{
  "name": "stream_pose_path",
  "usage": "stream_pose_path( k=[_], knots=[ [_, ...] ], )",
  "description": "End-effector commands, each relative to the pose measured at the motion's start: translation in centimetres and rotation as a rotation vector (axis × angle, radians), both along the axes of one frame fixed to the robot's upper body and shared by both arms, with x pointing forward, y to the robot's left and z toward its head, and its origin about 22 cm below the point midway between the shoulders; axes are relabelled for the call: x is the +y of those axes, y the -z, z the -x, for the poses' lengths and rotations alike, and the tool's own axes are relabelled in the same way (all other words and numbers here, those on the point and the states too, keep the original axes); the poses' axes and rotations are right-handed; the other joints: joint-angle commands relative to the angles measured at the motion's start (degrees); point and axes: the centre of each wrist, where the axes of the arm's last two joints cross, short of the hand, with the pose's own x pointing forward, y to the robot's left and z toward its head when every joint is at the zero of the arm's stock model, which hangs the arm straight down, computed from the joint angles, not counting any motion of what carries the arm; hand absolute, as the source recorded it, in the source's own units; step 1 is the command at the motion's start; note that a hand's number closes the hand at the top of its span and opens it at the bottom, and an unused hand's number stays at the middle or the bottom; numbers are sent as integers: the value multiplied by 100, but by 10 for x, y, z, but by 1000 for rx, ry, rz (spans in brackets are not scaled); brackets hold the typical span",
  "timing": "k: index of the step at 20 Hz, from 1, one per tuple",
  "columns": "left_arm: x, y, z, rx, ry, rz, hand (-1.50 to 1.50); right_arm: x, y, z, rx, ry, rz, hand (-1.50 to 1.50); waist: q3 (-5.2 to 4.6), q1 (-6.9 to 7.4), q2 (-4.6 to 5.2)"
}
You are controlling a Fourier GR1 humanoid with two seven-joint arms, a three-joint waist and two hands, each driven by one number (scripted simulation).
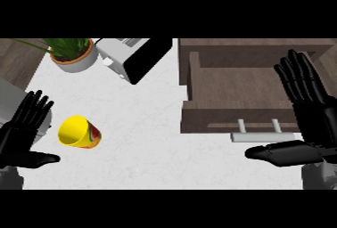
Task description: Pick up the cup, place it into the drawer and close the drawer
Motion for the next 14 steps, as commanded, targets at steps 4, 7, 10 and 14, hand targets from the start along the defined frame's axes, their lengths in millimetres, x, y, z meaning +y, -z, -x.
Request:
stream_pose_path(
  k=[4, 7, 10, 14],
  knots=[
    [17, 45, -10, 86, -23, -23, -150, 18, -22, -12, 9, 7, 6, -150, -4, -18, 6],
    [8, 64, -8, 76, -28, -31, -150, 0, -4, 0, 8, -3, 6, -150, -1, -16, -1],
    [33, 80, 14, 88, -41, -50, -150, 6, -13, -21, 0, 7, 15, -150, -6, -18, 12],
    [16, 99, 7, 71, -47, -58, -150, -6, -22, -11, -16, 6, -7, -150, -11, -70, 22]
  ],
)
